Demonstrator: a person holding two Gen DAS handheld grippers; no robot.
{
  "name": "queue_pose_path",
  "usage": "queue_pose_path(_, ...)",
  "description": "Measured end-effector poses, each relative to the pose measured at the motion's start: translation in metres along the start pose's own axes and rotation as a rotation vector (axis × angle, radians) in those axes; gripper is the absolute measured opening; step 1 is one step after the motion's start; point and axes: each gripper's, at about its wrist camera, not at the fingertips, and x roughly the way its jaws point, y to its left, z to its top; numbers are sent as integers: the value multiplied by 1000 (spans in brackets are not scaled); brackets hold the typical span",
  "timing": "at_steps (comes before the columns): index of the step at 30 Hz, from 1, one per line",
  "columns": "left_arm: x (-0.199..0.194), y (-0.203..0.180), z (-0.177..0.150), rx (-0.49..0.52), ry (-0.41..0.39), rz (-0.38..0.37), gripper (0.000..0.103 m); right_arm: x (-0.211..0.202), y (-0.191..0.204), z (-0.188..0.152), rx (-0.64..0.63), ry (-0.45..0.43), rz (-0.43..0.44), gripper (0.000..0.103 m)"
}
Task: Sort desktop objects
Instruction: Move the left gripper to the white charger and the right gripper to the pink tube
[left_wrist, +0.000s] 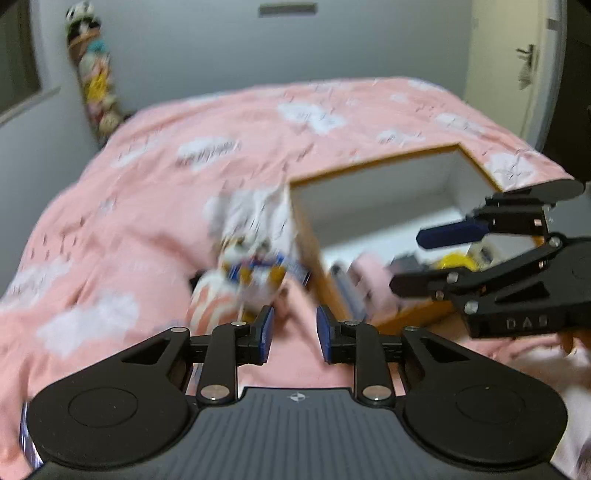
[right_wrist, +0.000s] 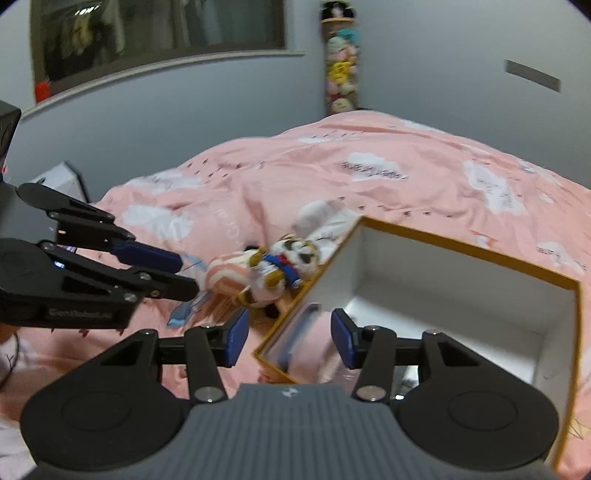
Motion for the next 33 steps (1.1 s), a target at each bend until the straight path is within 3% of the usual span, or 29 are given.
queue_pose_path(7, 15, 27, -31, -71, 165, 74, 29, 42, 28, 2, -16, 107, 80, 52)
queue_pose_path(15, 36, 55, -49, -162, 275, 2, 34, 85, 58, -12, -161, 219, 112, 45)
queue_pose_path(19, 56, 75, -47, -315, 320, -53, 36, 94, 67, -14, -219, 237, 135, 37)
queue_pose_path(27, 107, 82, -43, -505, 441, -7, 47, 109, 75, -25, -286, 310, 136, 31)
queue_pose_path(31, 123, 82, -46, -550, 486, 27, 48, 121, 77, -34, -275, 354, 95, 16)
queue_pose_path(33, 130, 80, -48, -557, 511, 38, 51, 124, 77, -37, -267, 363, 98, 17)
